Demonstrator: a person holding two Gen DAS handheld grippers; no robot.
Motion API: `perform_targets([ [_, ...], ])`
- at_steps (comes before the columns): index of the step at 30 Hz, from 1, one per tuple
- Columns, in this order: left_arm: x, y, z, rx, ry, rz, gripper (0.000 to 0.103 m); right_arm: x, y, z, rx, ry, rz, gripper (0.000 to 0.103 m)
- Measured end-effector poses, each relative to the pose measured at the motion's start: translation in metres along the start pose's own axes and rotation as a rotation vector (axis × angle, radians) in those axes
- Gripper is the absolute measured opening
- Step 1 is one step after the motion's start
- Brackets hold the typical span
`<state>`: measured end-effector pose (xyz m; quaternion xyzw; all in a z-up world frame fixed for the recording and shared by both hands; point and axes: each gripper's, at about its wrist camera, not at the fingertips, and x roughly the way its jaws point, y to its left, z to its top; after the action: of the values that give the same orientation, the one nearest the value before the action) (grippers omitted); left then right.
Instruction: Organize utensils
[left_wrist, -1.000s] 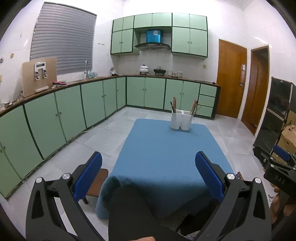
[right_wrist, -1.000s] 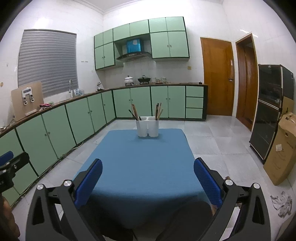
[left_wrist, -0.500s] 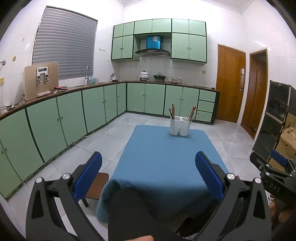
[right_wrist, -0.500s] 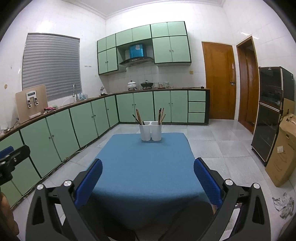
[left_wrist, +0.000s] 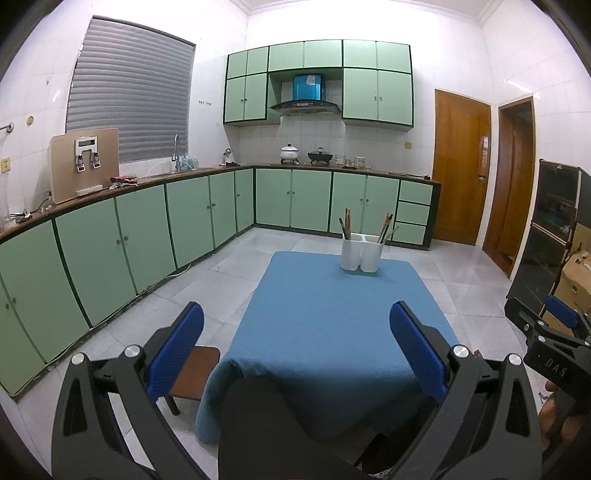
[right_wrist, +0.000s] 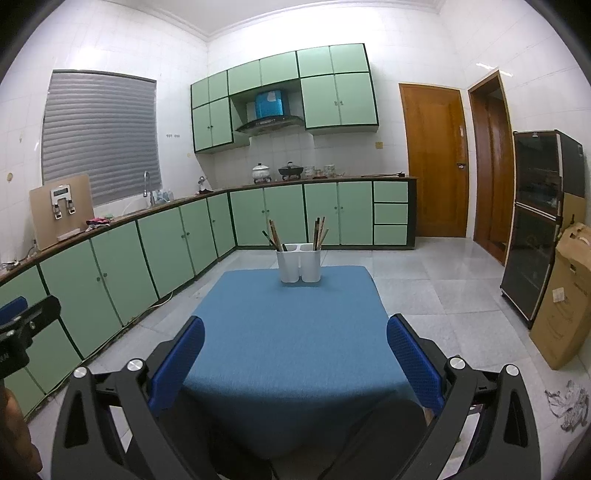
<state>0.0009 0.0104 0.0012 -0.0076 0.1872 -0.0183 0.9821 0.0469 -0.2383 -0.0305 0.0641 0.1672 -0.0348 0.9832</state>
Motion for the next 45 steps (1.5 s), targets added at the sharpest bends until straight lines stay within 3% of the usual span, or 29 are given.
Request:
perform_targets([
  [45,0.0004,0.0019,-0.0017,-0.006,-0.003,-0.007,0.098,-0.0065,0.0,0.0004,0.003,-0.007,-0.002,0.097],
])
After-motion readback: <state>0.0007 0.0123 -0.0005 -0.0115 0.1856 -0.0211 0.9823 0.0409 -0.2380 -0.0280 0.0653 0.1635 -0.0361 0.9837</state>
